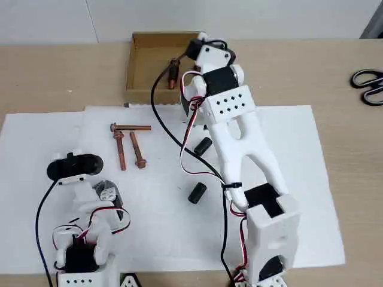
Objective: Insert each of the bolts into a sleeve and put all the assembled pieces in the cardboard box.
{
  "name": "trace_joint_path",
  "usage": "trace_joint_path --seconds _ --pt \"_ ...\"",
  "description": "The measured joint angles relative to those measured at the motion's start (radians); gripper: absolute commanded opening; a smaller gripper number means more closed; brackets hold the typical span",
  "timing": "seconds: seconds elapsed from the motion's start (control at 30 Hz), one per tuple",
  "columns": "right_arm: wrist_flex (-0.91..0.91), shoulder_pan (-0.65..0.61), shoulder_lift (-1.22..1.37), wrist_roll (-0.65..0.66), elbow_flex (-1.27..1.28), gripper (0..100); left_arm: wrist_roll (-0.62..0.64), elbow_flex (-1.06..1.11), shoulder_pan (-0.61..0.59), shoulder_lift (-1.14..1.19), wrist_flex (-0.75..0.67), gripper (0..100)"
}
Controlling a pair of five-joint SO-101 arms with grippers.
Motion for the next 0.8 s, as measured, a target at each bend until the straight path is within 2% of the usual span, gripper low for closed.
trace_joint_path --seconds 0.23,0.8 --pt "0.000 0.000 0.021 -0.087 0.066 9.5 0.000 0.000 0.000 0.000 0.000 1" --pt "-0.048 0.005 0.187 -0.095 0.068 9.5 0.000 0.000 0.000 0.000 0.000 1"
